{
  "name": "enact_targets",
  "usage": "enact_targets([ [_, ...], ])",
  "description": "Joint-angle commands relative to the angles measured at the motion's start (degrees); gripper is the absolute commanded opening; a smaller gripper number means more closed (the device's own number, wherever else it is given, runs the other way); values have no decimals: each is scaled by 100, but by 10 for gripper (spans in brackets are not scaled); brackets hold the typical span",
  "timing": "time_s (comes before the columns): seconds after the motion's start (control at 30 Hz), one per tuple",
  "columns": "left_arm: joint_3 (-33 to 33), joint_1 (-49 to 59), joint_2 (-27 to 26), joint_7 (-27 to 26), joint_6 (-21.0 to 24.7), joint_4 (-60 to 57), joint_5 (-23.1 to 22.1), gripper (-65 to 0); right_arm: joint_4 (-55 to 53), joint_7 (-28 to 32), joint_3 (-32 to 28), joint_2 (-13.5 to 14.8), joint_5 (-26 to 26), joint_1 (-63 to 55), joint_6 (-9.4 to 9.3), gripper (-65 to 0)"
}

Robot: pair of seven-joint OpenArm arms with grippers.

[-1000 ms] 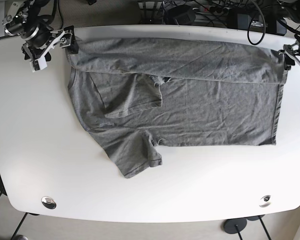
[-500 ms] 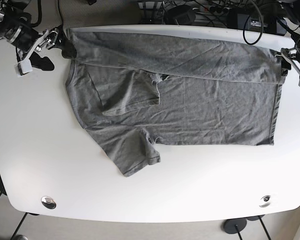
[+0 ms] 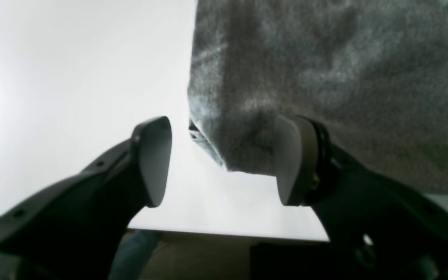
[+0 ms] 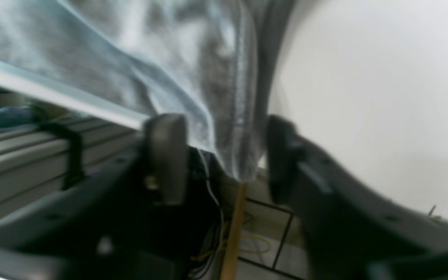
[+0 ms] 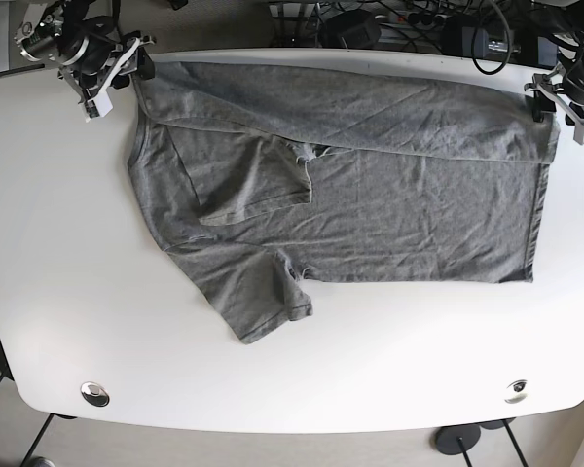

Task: Fold the T-shirt properly
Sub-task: 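Pull the folded edge straight with both grippers and release it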

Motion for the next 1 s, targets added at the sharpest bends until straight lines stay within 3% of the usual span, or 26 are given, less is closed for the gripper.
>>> enact_targets([
  [0.03,-25,-15,-89,-106,7,-203,-70,-360,-114,355,-221,-13,-276,6,10,-430],
  [0.07,124,-165,-98,-106,7,-388,-70,-394,-325,566,-327,4,-338,6,10,-431],
  [0.17,326,-288,-124,-106,7,-748,-70,-406,-835,848,-344,48,-364,77,10,-433],
  [0.27,318,-112,-133,-106,7,-862,-70,-410,-1134,883,-309,338,-364,68,10,-433],
  [0.37,318,152,-133,-106,7,-704,-79,-467,-1125,883,-300,576,-338,41,10,-433],
  [0.47,309,600,-107,-97,7,-388,-79,-468,-1125,874,-292,769,-338,-108,10,-433],
  [0.7,-25,1119,-89,-71,7,-150,-87,-467,-914,874,-292,901,-338,-293,10,-433],
  [0.77,-140,1110,-89,-62,7,78,-79,-444,-545,874,-283,901,-338,-354,10,-426],
  [0.87,-333,1092,-80,-62,7,571,-79,-335,36,857,-283,901,-338,-363,10,-422],
  [0.93,-412,1013,-1,-62,7,843,-79,-299,229,857,-256,901,-338,-337,10,-355],
  [1.0,-509,890,96,175,7,1160,-79,-296,229,830,51,901,-232,-222,10,-239],
])
